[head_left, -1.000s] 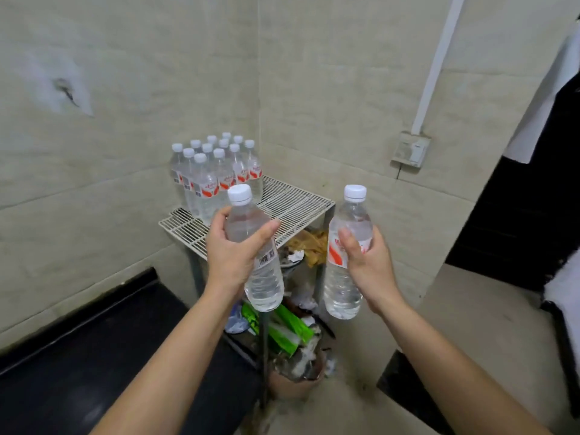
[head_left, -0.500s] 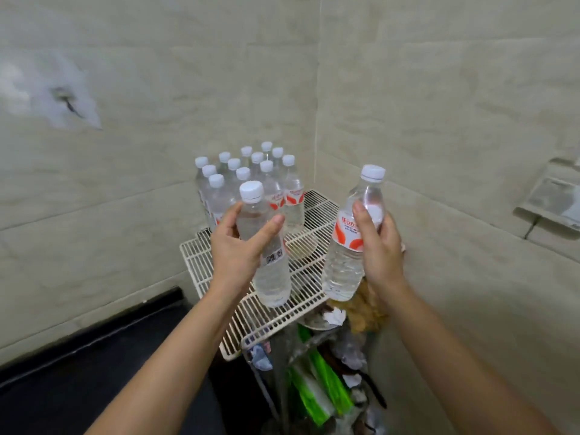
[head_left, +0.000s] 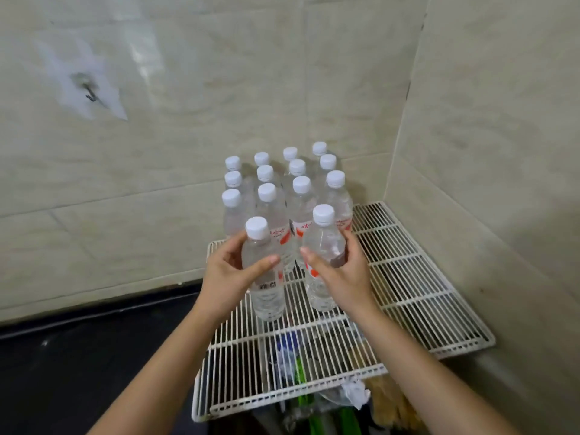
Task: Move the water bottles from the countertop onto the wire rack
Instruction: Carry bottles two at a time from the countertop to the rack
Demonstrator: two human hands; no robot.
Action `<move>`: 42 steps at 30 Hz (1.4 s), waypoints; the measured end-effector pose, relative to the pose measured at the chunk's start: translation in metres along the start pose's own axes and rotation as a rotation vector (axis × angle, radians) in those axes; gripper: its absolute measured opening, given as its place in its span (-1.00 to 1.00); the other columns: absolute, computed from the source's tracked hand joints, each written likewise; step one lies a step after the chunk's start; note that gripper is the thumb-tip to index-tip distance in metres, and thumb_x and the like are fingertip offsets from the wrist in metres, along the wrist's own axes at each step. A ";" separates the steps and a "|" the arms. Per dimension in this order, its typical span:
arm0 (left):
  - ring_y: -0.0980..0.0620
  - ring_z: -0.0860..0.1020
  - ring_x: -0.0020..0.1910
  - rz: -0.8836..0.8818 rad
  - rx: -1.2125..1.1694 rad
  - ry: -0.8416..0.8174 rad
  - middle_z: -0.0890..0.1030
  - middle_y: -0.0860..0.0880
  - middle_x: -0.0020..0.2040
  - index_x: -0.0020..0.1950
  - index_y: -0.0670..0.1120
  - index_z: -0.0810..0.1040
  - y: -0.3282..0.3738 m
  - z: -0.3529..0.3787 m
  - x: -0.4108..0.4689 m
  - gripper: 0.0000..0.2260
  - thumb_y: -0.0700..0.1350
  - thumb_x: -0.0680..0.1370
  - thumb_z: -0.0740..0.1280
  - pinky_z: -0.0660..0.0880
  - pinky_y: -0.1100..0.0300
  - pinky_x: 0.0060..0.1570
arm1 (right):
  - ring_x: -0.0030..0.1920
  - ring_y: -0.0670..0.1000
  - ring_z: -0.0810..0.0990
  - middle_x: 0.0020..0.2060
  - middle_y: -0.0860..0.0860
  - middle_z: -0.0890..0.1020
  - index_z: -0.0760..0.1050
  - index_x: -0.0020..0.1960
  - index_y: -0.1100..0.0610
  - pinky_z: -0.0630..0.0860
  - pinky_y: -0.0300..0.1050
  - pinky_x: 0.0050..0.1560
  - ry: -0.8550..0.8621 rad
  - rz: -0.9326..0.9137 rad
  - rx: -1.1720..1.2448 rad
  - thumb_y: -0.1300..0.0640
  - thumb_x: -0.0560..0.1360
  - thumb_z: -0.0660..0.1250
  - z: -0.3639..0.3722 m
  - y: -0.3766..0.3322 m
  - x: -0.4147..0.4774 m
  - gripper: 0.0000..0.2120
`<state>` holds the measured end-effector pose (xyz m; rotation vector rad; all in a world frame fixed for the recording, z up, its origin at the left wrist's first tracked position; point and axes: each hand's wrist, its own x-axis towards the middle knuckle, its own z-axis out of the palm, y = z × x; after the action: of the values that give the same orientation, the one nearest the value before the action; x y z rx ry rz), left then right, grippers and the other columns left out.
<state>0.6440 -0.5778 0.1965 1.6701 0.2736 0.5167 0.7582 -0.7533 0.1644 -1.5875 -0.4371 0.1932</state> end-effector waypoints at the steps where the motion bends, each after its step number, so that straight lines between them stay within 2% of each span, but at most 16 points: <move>1: -0.06 0.67 0.20 -0.005 -0.002 -0.024 0.70 -0.05 0.21 0.34 -0.07 0.57 -0.001 -0.005 0.002 -0.52 -0.17 0.43 0.54 0.60 -0.02 0.21 | 0.18 -0.14 0.63 0.26 -0.16 0.58 0.38 0.40 -0.17 0.65 -0.05 0.15 -0.006 0.002 -0.003 -0.38 0.22 0.58 0.002 0.003 -0.001 -0.16; 3: -0.05 0.65 0.23 -0.014 0.027 -0.069 0.68 -0.04 0.25 0.36 -0.04 0.56 -0.001 -0.016 0.005 -0.52 -0.13 0.46 0.55 0.58 -0.08 0.25 | 0.16 -0.17 0.64 0.25 -0.17 0.58 0.38 0.39 -0.16 0.66 -0.09 0.13 -0.028 -0.007 0.014 -0.32 0.20 0.61 0.004 0.003 -0.001 -0.15; 6: 0.00 0.59 0.29 0.010 0.187 -0.066 0.61 0.02 0.31 0.35 0.06 0.55 0.006 -0.027 0.007 -0.43 0.13 0.37 0.57 0.52 -0.12 0.31 | 0.25 -0.09 0.60 0.30 -0.10 0.55 0.37 0.42 -0.13 0.61 -0.07 0.20 -0.053 -0.052 -0.031 -0.30 0.24 0.59 0.003 -0.008 0.002 -0.16; 8: 0.11 0.58 0.24 0.082 0.298 0.010 0.59 0.07 0.28 0.31 0.15 0.56 0.014 -0.028 0.005 -0.44 0.24 0.34 0.51 0.54 0.06 0.22 | 0.29 -0.11 0.55 0.31 -0.12 0.53 0.37 0.41 -0.18 0.55 -0.09 0.25 -0.046 -0.105 -0.063 -0.33 0.29 0.52 0.000 -0.020 0.007 -0.24; 11: 0.19 0.57 0.04 0.216 0.413 0.144 0.62 0.11 0.08 0.19 0.17 0.60 0.026 -0.023 0.005 -0.53 0.30 0.35 0.51 0.45 0.39 -0.04 | 0.29 -0.15 0.56 0.26 -0.19 0.57 0.41 0.39 -0.30 0.52 -0.14 0.31 -0.077 -0.153 -0.005 -0.31 0.45 0.36 -0.009 -0.042 0.019 -0.48; 14: 0.19 0.54 -0.11 0.265 0.552 0.213 0.62 0.12 -0.04 0.16 0.07 0.65 0.032 -0.019 0.005 -0.59 0.18 0.38 0.54 0.40 0.42 -0.15 | 0.41 -0.16 0.50 0.36 -0.16 0.59 0.50 0.39 -0.26 0.42 -0.05 0.45 -0.264 -0.153 -0.062 -0.17 0.62 0.19 -0.020 -0.056 0.030 -0.64; 17: 0.19 0.59 -0.09 0.262 0.581 0.150 0.68 0.10 -0.02 0.20 0.00 0.65 0.037 -0.022 0.008 -0.67 0.03 0.46 0.54 0.49 0.26 -0.15 | 0.37 -0.10 0.56 0.32 -0.09 0.63 0.54 0.39 -0.13 0.49 0.01 0.40 -0.374 -0.148 -0.202 -0.14 0.64 0.26 -0.029 -0.061 0.035 -0.66; 20: 0.24 0.62 -0.04 0.173 0.494 -0.004 0.69 0.07 0.09 0.39 0.01 0.52 0.044 -0.037 0.015 -0.58 -0.11 0.54 0.48 0.54 0.33 0.01 | 0.08 -0.17 0.69 0.03 -0.18 0.74 0.66 0.08 -0.21 0.63 -0.18 0.14 -0.269 -0.144 -0.227 -0.25 0.43 0.48 -0.029 -0.069 0.036 -0.74; 22: 0.13 0.65 0.06 0.119 0.453 -0.055 0.68 -0.02 0.18 0.41 -0.03 0.50 0.047 -0.047 0.019 -0.59 -0.18 0.57 0.44 0.58 0.16 0.17 | -0.15 -0.24 0.67 -0.12 -0.29 0.71 0.63 -0.06 -0.29 0.59 -0.38 -0.10 -0.175 -0.177 -0.318 -0.41 0.23 0.53 -0.027 -0.072 0.036 -0.64; 24: 0.00 0.64 0.17 0.108 0.461 -0.065 0.66 -0.05 0.23 0.40 -0.07 0.54 0.048 -0.052 0.020 -0.62 -0.20 0.59 0.42 0.57 -0.05 0.24 | -0.27 -0.26 0.60 -0.19 -0.33 0.67 0.58 -0.05 -0.35 0.53 -0.42 -0.23 -0.111 -0.212 -0.406 -0.51 0.16 0.47 -0.026 -0.072 0.037 -0.56; 25: 0.00 0.63 0.18 0.111 0.458 -0.062 0.65 -0.04 0.23 0.40 -0.06 0.55 0.047 -0.052 0.019 -0.63 -0.19 0.58 0.42 0.57 -0.07 0.24 | -0.32 -0.26 0.56 -0.25 -0.28 0.65 0.58 -0.05 -0.37 0.50 -0.41 -0.26 -0.103 -0.225 -0.415 -0.53 0.16 0.45 -0.026 -0.071 0.038 -0.56; 27: 0.05 0.62 0.15 0.145 0.468 -0.044 0.63 -0.01 0.21 0.37 0.00 0.58 0.045 -0.047 0.016 -0.62 -0.11 0.55 0.46 0.59 -0.01 0.20 | -0.36 -0.24 0.50 -0.32 -0.19 0.58 0.60 -0.07 -0.36 0.48 -0.34 -0.26 -0.116 -0.242 -0.419 -0.54 0.17 0.45 -0.027 -0.070 0.039 -0.57; 30: 0.09 0.60 0.01 0.212 0.533 0.062 0.62 0.00 0.07 0.31 0.04 0.63 0.041 -0.034 0.012 -0.57 0.06 0.45 0.53 0.58 0.14 0.02 | -0.23 -0.21 0.55 -0.14 -0.18 0.62 0.59 -0.10 -0.26 0.46 -0.30 -0.19 -0.124 -0.238 -0.476 -0.49 0.23 0.43 -0.025 -0.070 0.038 -0.60; 34: 0.12 0.59 -0.10 0.236 0.564 0.190 0.69 0.02 0.02 0.26 -0.04 0.67 0.039 -0.025 0.014 -0.61 -0.01 0.45 0.55 0.59 0.12 -0.04 | -0.15 -0.31 0.58 -0.10 -0.23 0.64 0.54 -0.06 -0.20 0.40 -0.34 -0.20 -0.163 -0.216 -0.534 -0.49 0.26 0.40 -0.022 -0.079 0.040 -0.55; 39: 0.32 0.59 -0.06 0.163 0.480 0.184 0.68 0.07 0.01 0.29 -0.08 0.63 0.044 -0.026 0.028 -0.57 -0.10 0.44 0.58 0.47 0.53 -0.10 | -0.24 -0.24 0.65 -0.29 -0.19 0.68 0.57 -0.13 -0.09 0.50 -0.36 -0.26 -0.135 -0.229 -0.529 -0.39 0.30 0.50 -0.006 -0.085 0.047 -0.60; 42: 0.29 0.61 -0.09 0.154 0.483 0.191 0.70 0.04 0.00 0.25 -0.09 0.65 0.044 -0.028 0.035 -0.60 -0.10 0.43 0.59 0.48 0.54 -0.13 | -0.25 -0.20 0.65 -0.30 -0.15 0.68 0.54 -0.19 -0.09 0.51 -0.38 -0.28 -0.075 -0.238 -0.476 -0.34 0.32 0.55 0.013 -0.083 0.050 -0.63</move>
<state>0.6558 -0.5444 0.2483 2.1240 0.4373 0.7721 0.7854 -0.7210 0.2522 -1.9770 -0.7669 -0.0388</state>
